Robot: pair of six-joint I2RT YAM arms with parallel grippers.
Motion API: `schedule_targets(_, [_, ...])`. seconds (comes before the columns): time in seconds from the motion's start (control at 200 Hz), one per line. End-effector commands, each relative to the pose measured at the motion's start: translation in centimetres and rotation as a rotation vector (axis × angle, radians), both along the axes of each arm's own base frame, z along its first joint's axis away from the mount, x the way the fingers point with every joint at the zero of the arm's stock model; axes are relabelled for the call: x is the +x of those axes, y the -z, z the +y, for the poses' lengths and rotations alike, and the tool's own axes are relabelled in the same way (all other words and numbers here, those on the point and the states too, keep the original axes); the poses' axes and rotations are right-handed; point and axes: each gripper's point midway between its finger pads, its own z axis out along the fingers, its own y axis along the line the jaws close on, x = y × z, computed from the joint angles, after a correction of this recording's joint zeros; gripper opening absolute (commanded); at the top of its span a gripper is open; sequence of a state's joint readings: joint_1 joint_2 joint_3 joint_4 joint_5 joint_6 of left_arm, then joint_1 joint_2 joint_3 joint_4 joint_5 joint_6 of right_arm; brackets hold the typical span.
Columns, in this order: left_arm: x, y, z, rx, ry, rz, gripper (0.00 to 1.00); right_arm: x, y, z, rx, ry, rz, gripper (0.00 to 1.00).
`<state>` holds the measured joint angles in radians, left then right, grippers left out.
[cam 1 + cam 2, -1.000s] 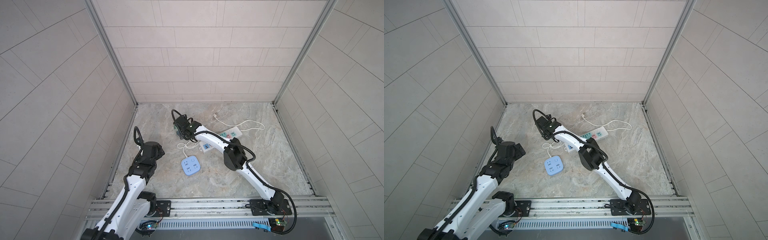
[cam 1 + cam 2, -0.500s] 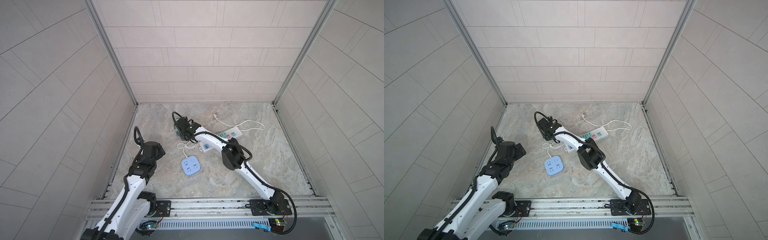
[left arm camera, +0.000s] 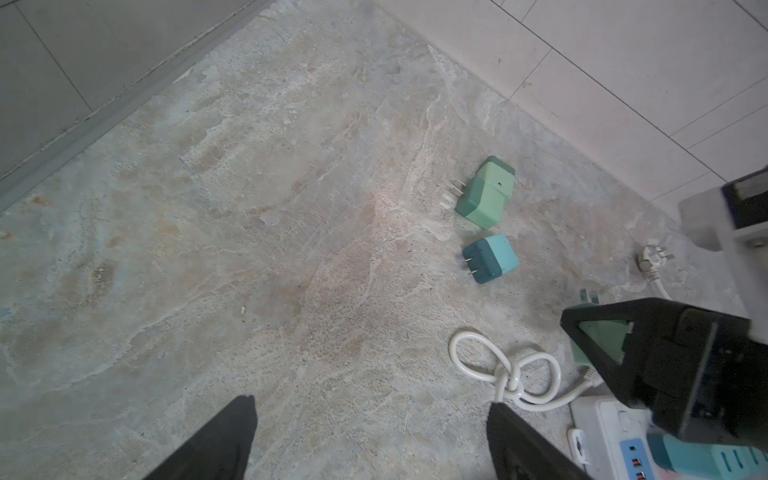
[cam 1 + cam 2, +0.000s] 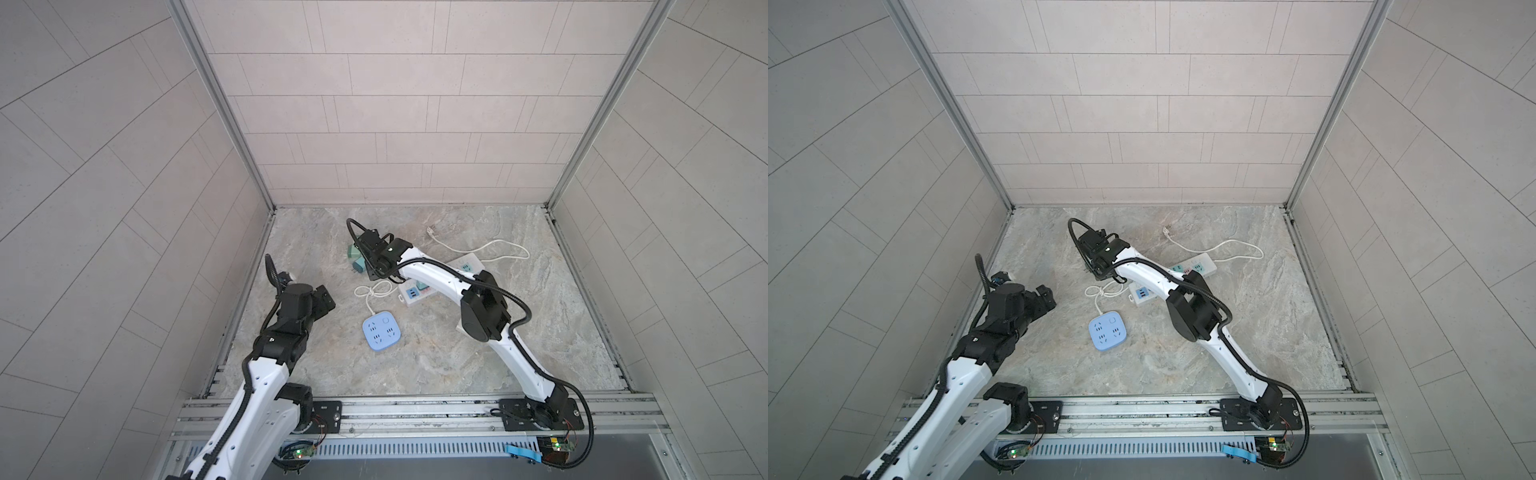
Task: Insert plugs into power strip
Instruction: Pick up the plug from the center of the table.
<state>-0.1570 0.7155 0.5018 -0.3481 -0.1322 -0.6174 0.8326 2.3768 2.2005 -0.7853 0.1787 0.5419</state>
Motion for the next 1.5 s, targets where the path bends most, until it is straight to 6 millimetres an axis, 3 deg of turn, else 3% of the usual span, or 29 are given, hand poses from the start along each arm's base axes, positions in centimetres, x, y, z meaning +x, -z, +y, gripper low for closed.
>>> schedule_targets(0.0, [0.4,-2.0,-1.0,-0.038,0.052,-0.051,0.93,-1.2,-5.3,0.8,0.075,-0.065,-0.102,0.10])
schedule_targets(0.12, [0.5,-2.6,-1.8,-0.067,0.095,-0.068,0.93,-3.0,-7.8,0.3,0.170,-0.121,-0.156,0.10])
schedule_targets(0.27, [0.4,-3.5,-2.9,-0.102,0.144,-0.089,0.93,-5.6,-10.6,-1.9,0.225,-0.179,-0.251,0.10])
schedule_targets(0.62, [0.0,-6.1,-6.2,-0.218,0.306,-0.146,0.93,-11.1,-15.4,-9.9,0.288,-0.210,-0.526,0.08])
schedule_targets(0.751, [-0.2,-7.2,-7.3,-0.259,0.362,-0.170,0.93,-12.8,-15.6,-12.0,0.304,-0.230,-0.607,0.08])
schedule_targets(0.941, [-0.9,-8.6,-8.8,-0.281,0.426,-0.206,0.93,-14.6,-15.0,-11.9,0.290,-0.363,-0.639,0.06])
schedule_targets(1.306, [-1.8,-10.5,-12.3,-0.245,0.557,-0.230,0.92,-18.5,-16.5,-12.0,0.287,-0.563,-0.826,0.01])
schedule_targets(1.336, [-1.9,-10.8,-12.7,-0.239,0.572,-0.236,0.93,-18.9,-15.1,-12.1,0.258,-0.594,-0.811,0.01])
schedule_targets(1.491, [-2.6,-11.7,-14.6,-0.204,0.644,-0.253,0.93,-20.3,-14.8,-12.3,0.213,-0.664,-0.864,0.00])
